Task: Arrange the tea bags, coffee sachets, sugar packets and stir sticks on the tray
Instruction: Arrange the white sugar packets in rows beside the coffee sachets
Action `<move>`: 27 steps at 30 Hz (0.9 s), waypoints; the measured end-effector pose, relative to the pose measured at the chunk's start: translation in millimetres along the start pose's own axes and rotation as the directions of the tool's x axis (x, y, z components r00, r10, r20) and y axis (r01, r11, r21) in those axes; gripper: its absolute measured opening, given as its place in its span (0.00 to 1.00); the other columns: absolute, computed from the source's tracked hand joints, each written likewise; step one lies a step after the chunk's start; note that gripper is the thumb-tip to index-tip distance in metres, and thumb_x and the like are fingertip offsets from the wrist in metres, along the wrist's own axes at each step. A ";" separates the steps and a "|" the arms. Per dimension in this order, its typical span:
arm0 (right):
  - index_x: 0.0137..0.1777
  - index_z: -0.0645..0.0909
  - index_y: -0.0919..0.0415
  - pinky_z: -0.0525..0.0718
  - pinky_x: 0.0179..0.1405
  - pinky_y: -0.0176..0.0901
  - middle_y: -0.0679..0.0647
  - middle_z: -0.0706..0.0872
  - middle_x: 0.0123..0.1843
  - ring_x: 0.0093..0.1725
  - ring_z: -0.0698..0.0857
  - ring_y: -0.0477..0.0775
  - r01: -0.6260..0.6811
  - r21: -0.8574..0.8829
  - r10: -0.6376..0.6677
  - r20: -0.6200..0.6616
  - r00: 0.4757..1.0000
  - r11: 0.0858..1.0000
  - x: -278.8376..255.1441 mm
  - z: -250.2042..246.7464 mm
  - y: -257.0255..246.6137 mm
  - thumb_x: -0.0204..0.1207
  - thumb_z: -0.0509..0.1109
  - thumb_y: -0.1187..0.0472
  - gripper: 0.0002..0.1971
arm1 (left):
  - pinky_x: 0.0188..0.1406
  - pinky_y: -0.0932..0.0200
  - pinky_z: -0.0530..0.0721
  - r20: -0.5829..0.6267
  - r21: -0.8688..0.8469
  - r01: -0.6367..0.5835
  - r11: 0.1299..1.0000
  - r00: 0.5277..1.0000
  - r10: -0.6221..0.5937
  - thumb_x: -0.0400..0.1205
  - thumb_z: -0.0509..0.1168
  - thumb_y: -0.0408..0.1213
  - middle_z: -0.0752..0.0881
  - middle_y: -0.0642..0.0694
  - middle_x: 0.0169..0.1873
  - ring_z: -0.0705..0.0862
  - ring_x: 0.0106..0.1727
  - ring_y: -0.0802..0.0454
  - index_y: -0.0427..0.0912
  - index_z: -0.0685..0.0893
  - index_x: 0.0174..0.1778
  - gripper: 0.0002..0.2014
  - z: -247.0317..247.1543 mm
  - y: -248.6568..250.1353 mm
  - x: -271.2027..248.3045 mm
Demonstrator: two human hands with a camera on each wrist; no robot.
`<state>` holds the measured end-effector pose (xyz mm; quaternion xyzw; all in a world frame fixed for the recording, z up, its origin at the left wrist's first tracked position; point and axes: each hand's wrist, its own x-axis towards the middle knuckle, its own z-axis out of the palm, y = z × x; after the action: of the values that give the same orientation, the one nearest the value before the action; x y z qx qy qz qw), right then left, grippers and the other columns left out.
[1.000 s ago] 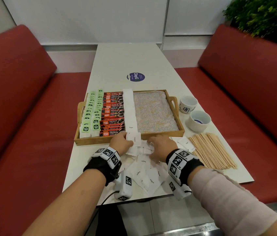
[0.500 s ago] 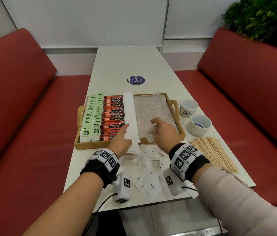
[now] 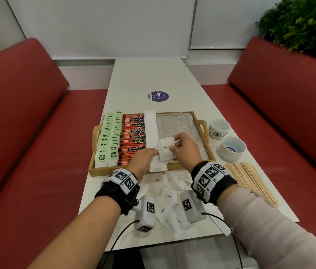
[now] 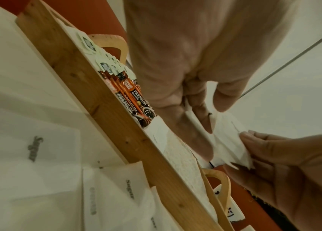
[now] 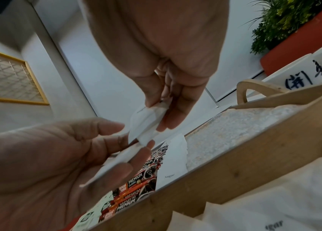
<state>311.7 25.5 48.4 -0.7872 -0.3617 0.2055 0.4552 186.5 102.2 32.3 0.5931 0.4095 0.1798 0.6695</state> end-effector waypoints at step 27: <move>0.58 0.75 0.57 0.82 0.45 0.44 0.53 0.84 0.48 0.47 0.84 0.52 0.054 -0.186 -0.032 0.119 0.992 0.981 32.1 22.2 -20.8 0.79 0.67 0.48 0.15 | 0.46 0.58 0.76 -0.156 0.288 -0.224 0.931 0.948 0.276 0.84 0.64 0.43 0.86 0.51 0.38 0.81 0.41 0.58 0.44 0.87 0.41 0.11 -13.8 24.3 41.6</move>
<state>310.2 69.2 55.5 -0.8057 -0.4220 0.2058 0.3611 207.0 147.0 41.8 0.7050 0.4138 0.2639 0.5120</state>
